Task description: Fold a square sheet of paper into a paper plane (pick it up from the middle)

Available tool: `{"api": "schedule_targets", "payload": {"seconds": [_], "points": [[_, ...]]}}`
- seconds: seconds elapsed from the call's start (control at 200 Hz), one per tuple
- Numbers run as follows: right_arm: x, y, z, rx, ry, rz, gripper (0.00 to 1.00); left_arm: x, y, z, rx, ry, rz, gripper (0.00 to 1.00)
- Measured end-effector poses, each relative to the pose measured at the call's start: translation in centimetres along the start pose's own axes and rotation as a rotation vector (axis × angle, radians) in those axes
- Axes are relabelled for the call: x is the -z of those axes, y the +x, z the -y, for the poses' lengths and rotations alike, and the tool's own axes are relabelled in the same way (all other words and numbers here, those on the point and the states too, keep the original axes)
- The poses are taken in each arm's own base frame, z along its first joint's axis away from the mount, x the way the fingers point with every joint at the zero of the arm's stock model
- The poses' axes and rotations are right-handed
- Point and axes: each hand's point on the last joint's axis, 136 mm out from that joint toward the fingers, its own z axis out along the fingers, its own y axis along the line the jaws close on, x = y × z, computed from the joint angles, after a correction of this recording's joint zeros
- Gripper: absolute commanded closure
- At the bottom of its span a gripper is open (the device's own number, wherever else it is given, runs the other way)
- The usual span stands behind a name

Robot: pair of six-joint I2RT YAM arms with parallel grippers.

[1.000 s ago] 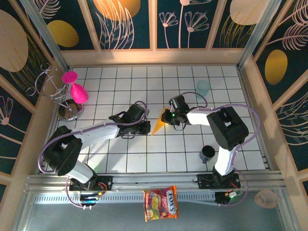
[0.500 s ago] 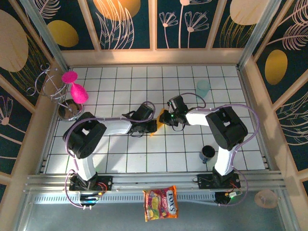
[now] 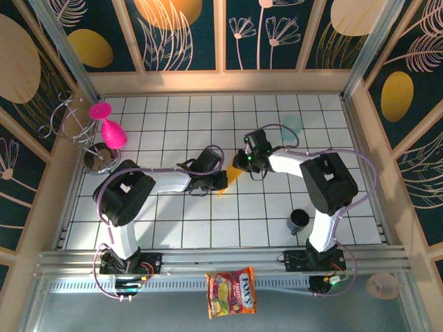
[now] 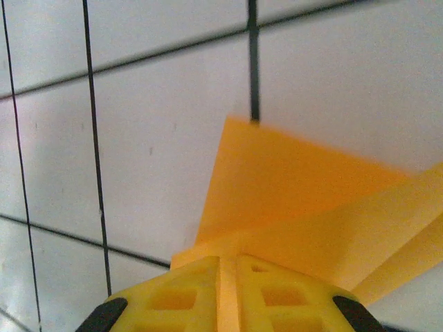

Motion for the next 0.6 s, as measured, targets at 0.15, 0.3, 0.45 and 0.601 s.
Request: {"api": "schedule_targets", "payload": {"seconds": [0.15,0.3,0.45,0.601], "points": [[0.5,-1.7,1.4,0.004,0.057,0.045,0.85,-0.1,0.0,0.0,0.0,0.003,-0.001,1.0],[0.3,-1.6,2.4,0.011,0.093,0.042,0.85,-0.1,0.0,0.1,-0.001,0.007,0.0,1.0],[-0.3,-1.3,3.1,0.011,0.114,0.027,0.85,-0.1,0.0,0.2,-0.001,0.011,0.0,1.0],[-0.3,-1.4,3.6,0.001,0.117,0.025,0.86,-0.2,0.0,0.2,0.002,0.012,0.001,1.0]]}}
